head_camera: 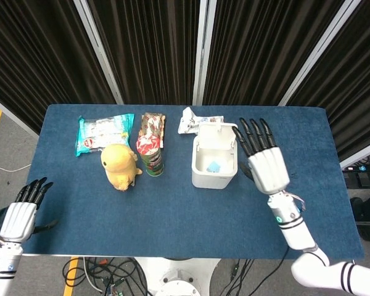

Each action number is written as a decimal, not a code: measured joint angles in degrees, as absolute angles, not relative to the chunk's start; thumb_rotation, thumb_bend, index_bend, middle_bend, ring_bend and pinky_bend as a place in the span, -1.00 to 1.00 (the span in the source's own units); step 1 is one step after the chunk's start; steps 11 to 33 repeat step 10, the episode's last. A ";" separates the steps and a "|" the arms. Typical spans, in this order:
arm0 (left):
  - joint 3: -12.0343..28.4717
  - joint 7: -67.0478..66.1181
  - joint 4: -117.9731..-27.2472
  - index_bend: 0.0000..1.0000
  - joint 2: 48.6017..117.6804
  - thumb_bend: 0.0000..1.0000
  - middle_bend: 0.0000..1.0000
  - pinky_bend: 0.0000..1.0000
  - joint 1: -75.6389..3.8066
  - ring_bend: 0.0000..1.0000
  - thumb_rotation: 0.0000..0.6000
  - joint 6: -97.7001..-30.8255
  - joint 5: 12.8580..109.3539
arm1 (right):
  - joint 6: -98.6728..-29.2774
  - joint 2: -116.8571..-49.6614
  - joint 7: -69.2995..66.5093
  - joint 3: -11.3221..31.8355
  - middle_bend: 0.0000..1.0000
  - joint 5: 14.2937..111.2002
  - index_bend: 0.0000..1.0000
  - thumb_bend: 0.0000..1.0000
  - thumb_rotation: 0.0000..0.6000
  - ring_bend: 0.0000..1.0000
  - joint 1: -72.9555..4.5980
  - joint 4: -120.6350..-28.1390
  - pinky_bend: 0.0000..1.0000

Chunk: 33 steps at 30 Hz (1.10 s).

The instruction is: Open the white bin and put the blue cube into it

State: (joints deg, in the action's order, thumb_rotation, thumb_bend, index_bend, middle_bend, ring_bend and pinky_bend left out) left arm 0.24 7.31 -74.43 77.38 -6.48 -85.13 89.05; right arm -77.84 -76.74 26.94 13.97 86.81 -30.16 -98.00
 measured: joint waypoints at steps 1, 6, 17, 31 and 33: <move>0.24 7.13 -74.69 -0.80 77.34 -0.92 -0.93 -0.78 -6.48 -1.00 1.00 -85.20 89.10 | -80.46 -75.69 25.79 12.41 -0.99 88.17 -1.00 -0.87 1.00 -1.00 -27.87 -98.48 -1.00; 0.47 6.02 -76.09 -0.80 76.74 -0.92 -0.93 -0.78 -6.68 -1.00 1.00 -85.43 89.30 | -88.31 -73.22 19.96 4.03 -1.00 90.43 -1.00 -0.88 1.00 -1.00 -17.33 -96.99 -1.00; 0.50 5.00 -76.97 -0.80 76.24 -0.92 -0.93 -0.78 -6.78 -1.00 1.00 -85.39 89.35 | -89.55 -73.00 12.43 -1.81 -1.00 88.02 -1.00 -0.88 1.00 -1.00 -9.99 -91.75 -1.00; 0.50 5.00 -76.97 -0.80 76.24 -0.92 -0.93 -0.78 -6.78 -1.00 1.00 -85.39 89.35 | -89.55 -73.00 12.43 -1.81 -1.00 88.02 -1.00 -0.88 1.00 -1.00 -9.99 -91.75 -1.00; 0.50 5.00 -76.97 -0.80 76.24 -0.92 -0.93 -0.78 -6.78 -1.00 1.00 -85.39 89.35 | -89.55 -73.00 12.43 -1.81 -1.00 88.02 -1.00 -0.88 1.00 -1.00 -9.99 -91.75 -1.00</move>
